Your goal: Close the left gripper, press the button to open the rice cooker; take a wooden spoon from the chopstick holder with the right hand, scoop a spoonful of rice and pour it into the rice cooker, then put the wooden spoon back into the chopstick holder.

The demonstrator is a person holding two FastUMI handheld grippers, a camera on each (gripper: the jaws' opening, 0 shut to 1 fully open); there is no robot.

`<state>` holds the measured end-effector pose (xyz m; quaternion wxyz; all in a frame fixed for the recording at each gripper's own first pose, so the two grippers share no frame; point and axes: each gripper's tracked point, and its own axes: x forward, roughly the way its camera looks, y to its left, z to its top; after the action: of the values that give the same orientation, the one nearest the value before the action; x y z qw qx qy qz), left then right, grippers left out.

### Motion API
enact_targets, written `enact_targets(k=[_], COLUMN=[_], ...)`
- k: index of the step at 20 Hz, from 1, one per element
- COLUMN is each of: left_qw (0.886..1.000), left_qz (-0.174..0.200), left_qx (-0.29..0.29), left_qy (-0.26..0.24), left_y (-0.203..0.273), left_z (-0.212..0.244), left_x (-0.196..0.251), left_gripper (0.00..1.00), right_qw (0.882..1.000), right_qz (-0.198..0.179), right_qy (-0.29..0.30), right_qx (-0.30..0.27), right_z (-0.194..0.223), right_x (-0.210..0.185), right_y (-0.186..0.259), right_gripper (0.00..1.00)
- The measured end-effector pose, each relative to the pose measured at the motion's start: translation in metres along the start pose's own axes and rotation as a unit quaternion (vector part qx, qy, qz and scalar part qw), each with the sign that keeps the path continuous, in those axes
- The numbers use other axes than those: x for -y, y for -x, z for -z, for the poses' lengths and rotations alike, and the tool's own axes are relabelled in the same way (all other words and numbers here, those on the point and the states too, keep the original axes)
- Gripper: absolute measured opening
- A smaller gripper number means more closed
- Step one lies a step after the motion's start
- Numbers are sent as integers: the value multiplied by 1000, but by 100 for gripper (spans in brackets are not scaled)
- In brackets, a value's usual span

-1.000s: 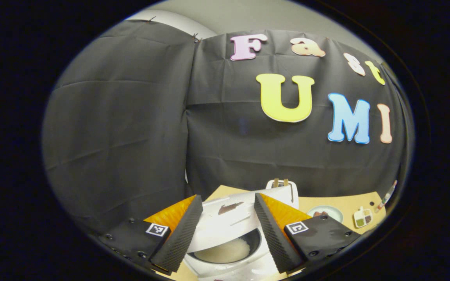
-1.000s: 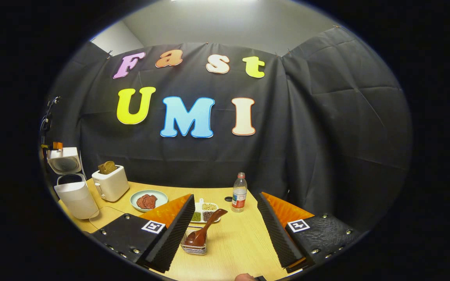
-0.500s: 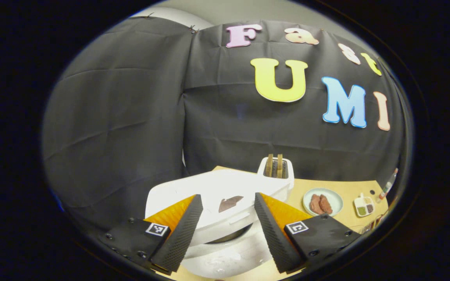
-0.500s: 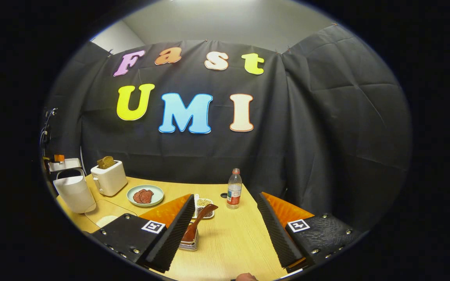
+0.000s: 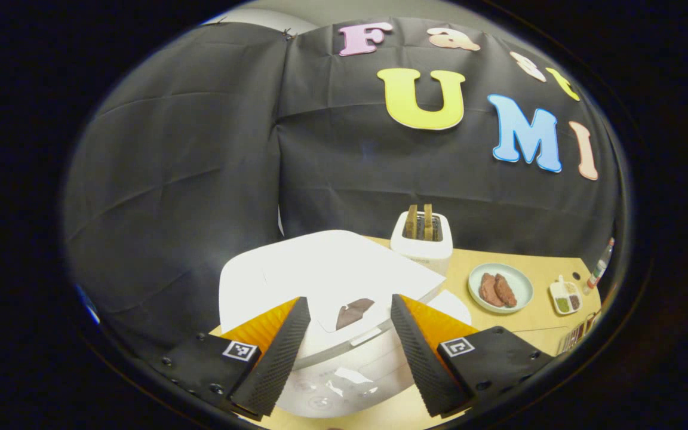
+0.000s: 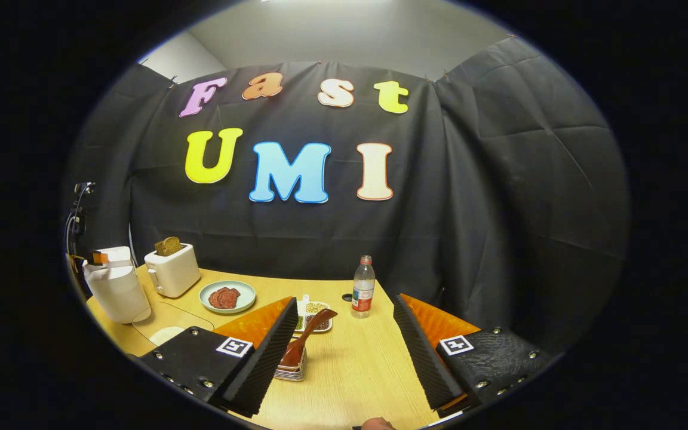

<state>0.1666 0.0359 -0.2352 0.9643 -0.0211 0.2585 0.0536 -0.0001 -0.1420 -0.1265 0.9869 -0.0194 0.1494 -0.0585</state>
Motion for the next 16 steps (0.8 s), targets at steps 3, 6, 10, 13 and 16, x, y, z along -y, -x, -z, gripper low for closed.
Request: enact_targets(k=[3, 6, 10, 13, 16], left_qw=[1000, 1000, 1000, 999, 993], left_qz=[2, -2, 7, 6, 28], left_qx=[-3, 0, 9, 44, 112], left_qy=[-7, -1, 4, 6, -14], left_y=[-1, -4, -1, 15, 55], left_z=[12, 11, 1, -31, -82], left_x=[5, 4, 3, -8, 0], left_gripper=[91, 99, 99, 99, 99], right_qw=[1000, 999, 999, 997, 995], right_qz=[-11, -19, -39, -55, -68], right_qy=[-1, -11, -22, -26, -33], right_qx=[13, 29, 30, 38, 59], right_z=[-8, -17, -25, -41, -62], right_x=[-10, -22, -42, -59, -76], right_y=[3, 4, 1, 3, 8], right_gripper=[98, 96, 98, 98, 98])
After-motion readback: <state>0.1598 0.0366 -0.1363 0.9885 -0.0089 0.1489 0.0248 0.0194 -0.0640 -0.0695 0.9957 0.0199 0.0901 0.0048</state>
